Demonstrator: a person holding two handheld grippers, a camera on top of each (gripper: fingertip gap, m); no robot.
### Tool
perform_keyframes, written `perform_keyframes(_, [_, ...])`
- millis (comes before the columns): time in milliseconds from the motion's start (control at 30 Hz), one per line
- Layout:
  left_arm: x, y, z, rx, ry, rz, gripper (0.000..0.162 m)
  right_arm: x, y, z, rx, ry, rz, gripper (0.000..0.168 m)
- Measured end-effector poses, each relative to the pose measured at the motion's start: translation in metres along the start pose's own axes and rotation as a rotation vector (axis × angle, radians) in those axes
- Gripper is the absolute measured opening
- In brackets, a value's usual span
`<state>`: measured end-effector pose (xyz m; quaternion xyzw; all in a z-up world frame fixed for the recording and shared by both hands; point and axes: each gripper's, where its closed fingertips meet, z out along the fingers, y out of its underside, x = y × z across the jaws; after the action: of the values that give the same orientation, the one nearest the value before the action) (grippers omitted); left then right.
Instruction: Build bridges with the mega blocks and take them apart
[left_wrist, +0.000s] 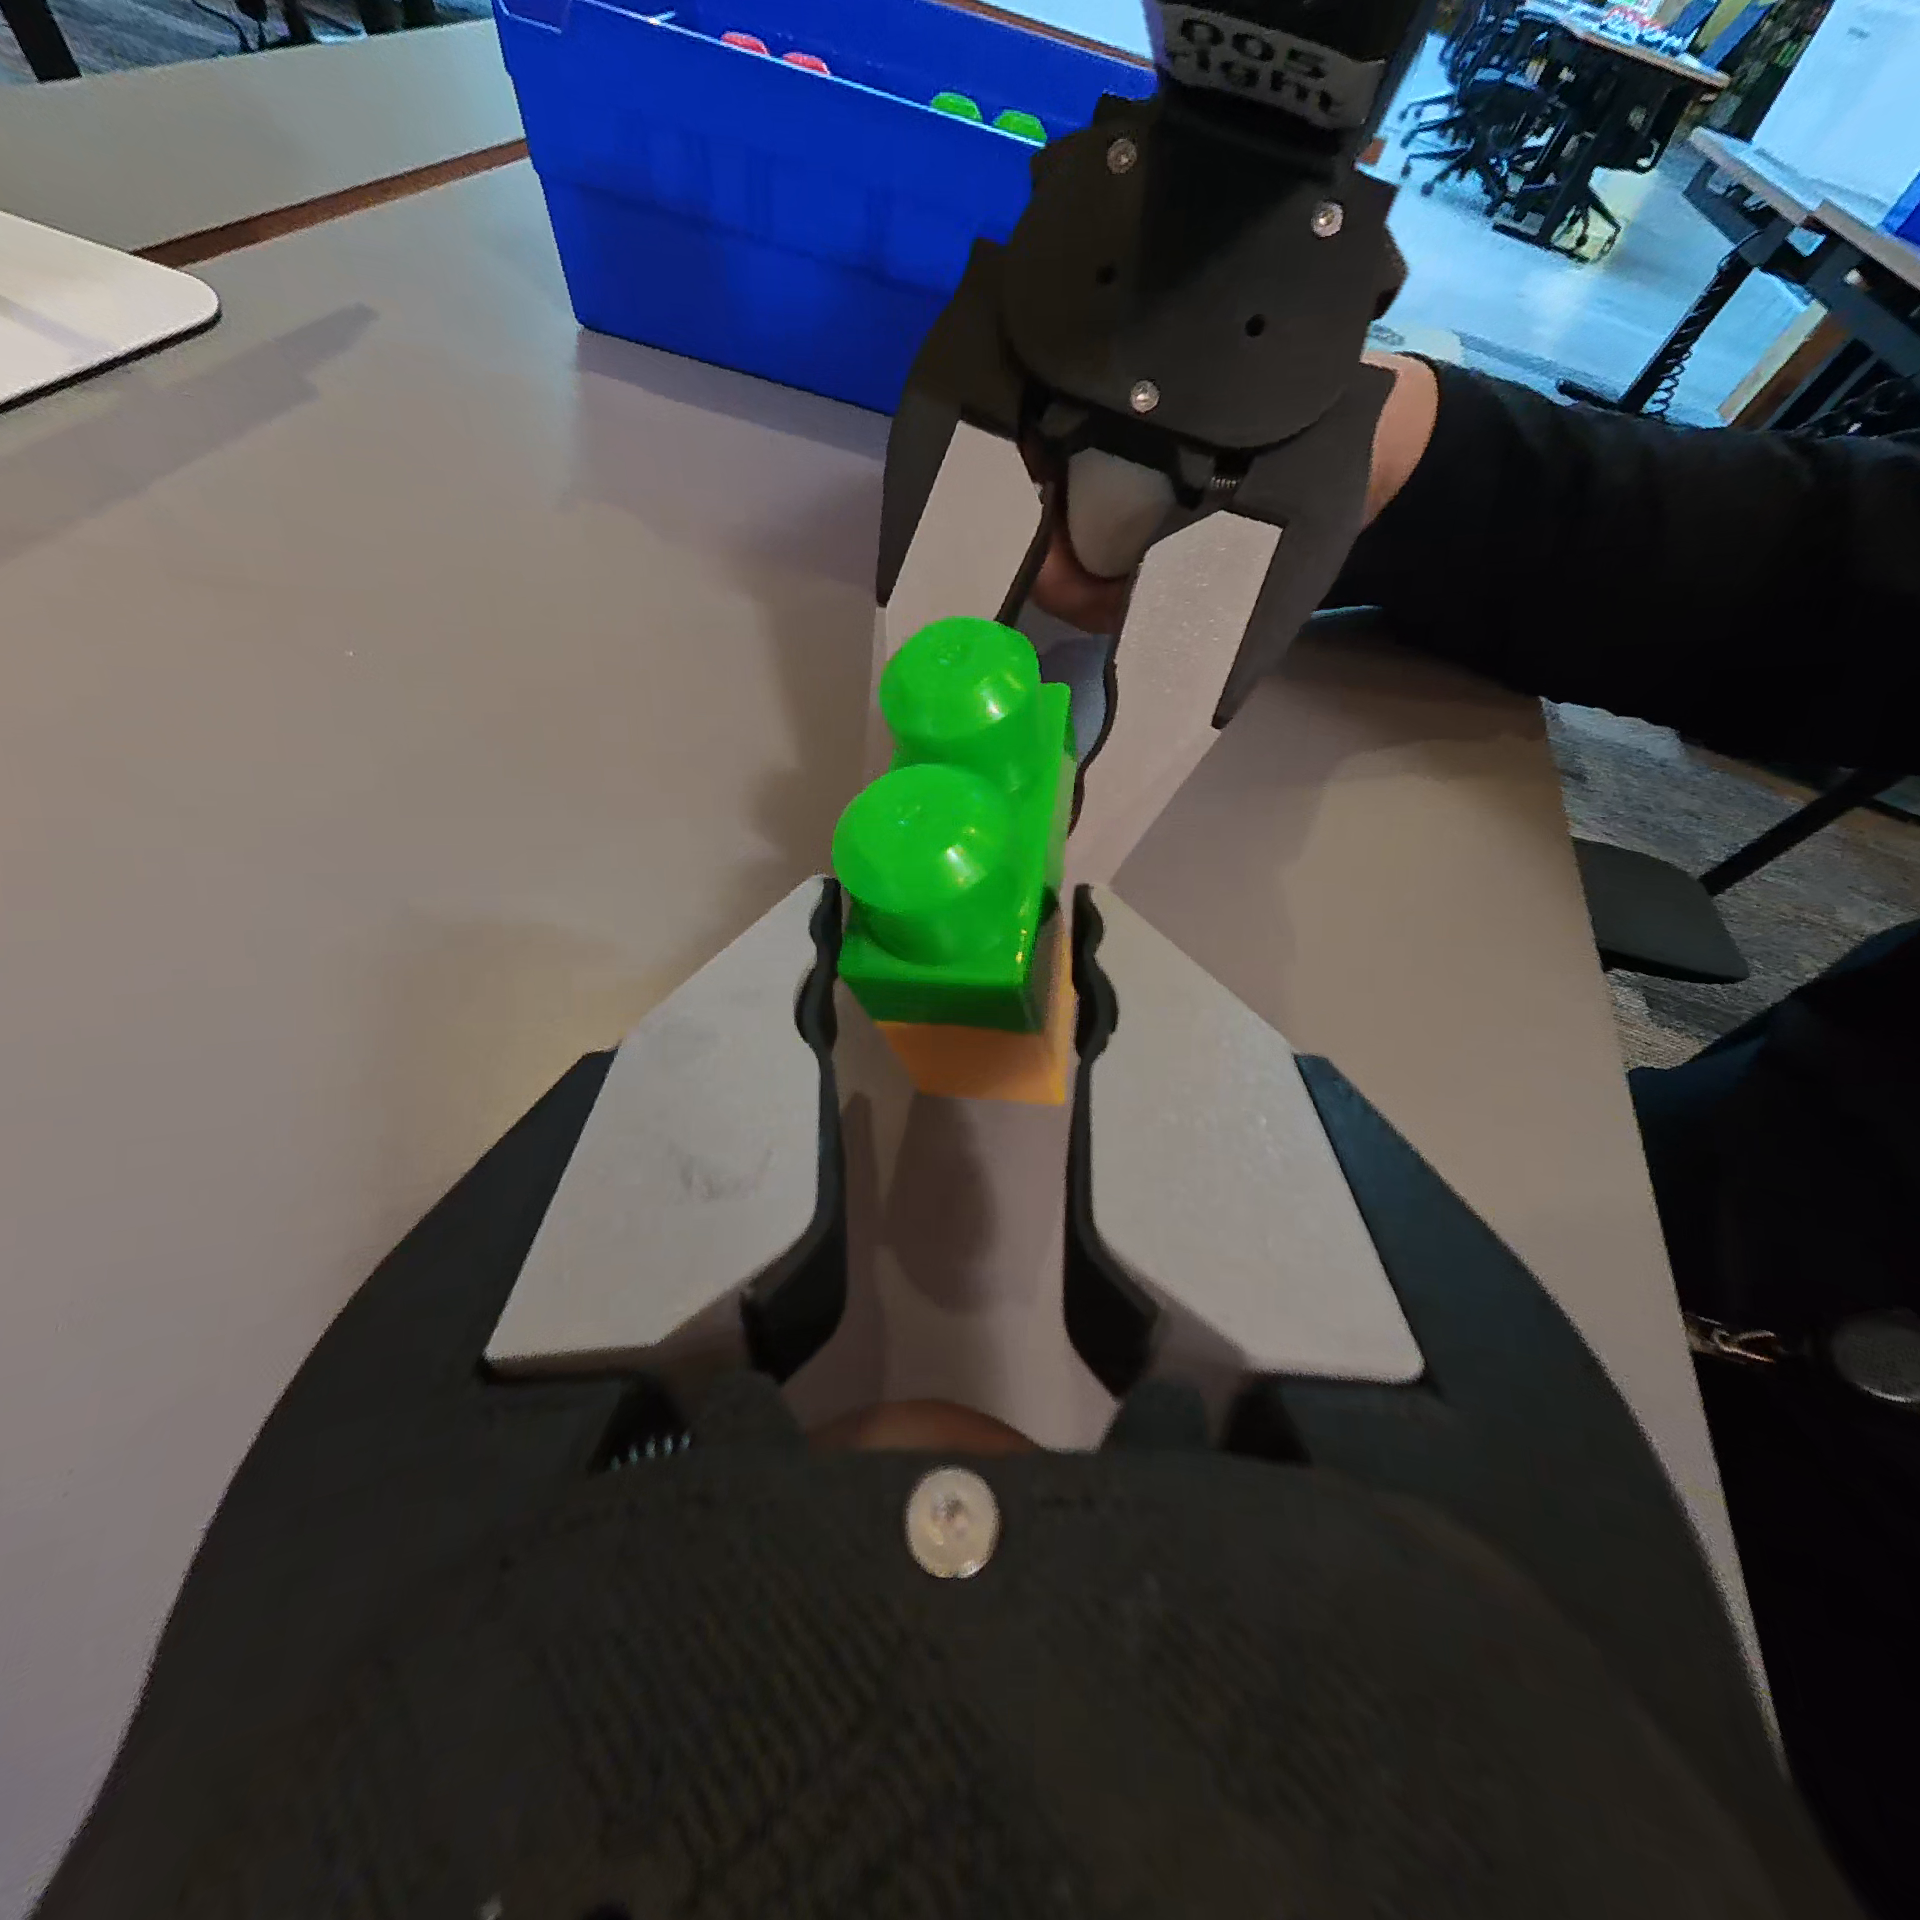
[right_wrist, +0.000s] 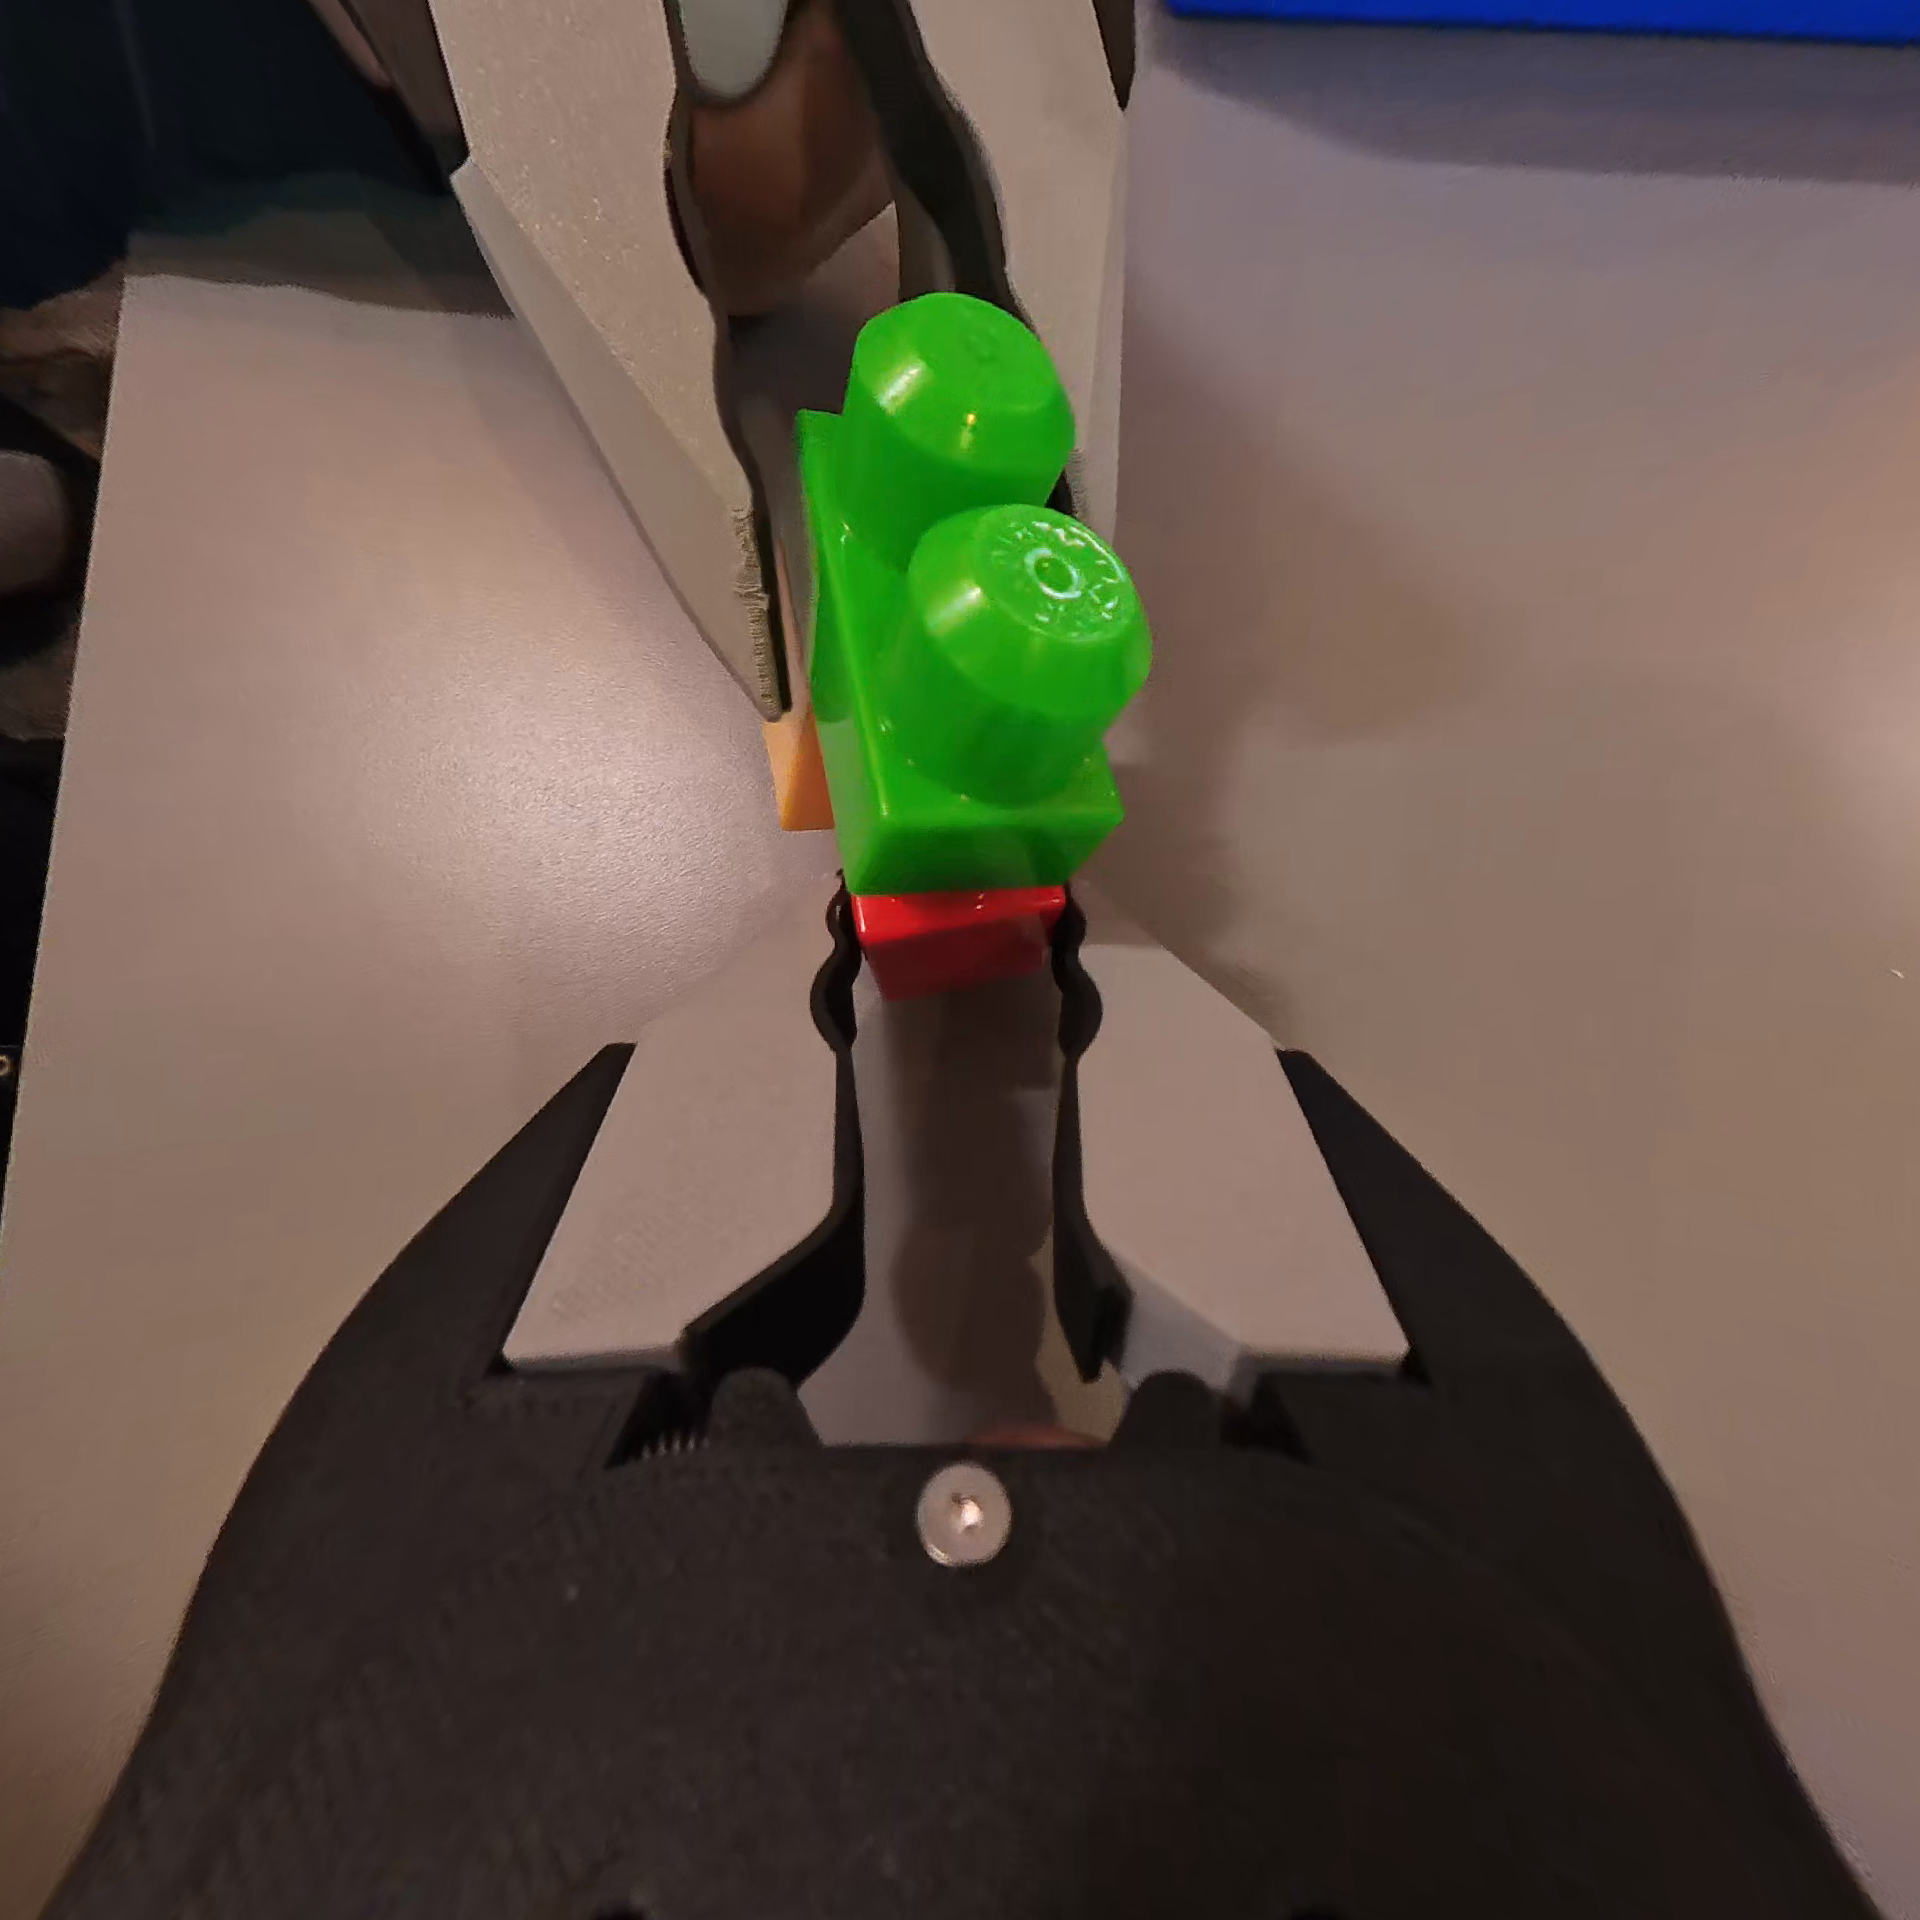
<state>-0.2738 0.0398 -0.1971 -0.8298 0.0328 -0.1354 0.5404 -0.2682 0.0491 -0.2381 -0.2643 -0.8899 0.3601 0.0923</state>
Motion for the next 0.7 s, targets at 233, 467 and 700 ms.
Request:
perform_keyframes(233, [0.0,-0.01,-0.007,0.055,0.011,0.01,0.048,-0.002,0.005,0.003,-0.027,-0.008,0.003,0.034])
perform_keyframes(467, [0.002,-0.015,-0.01,-0.025,0.074,0.038,0.04,-0.005,0.004,0.006,-0.048,-0.009,-0.021,0.034])
perform_keyframes(700, [0.008,0.019,0.01,-0.444,0.05,0.207,0.038,-0.007,0.004,0.006,-0.059,-0.016,-0.03,0.034])
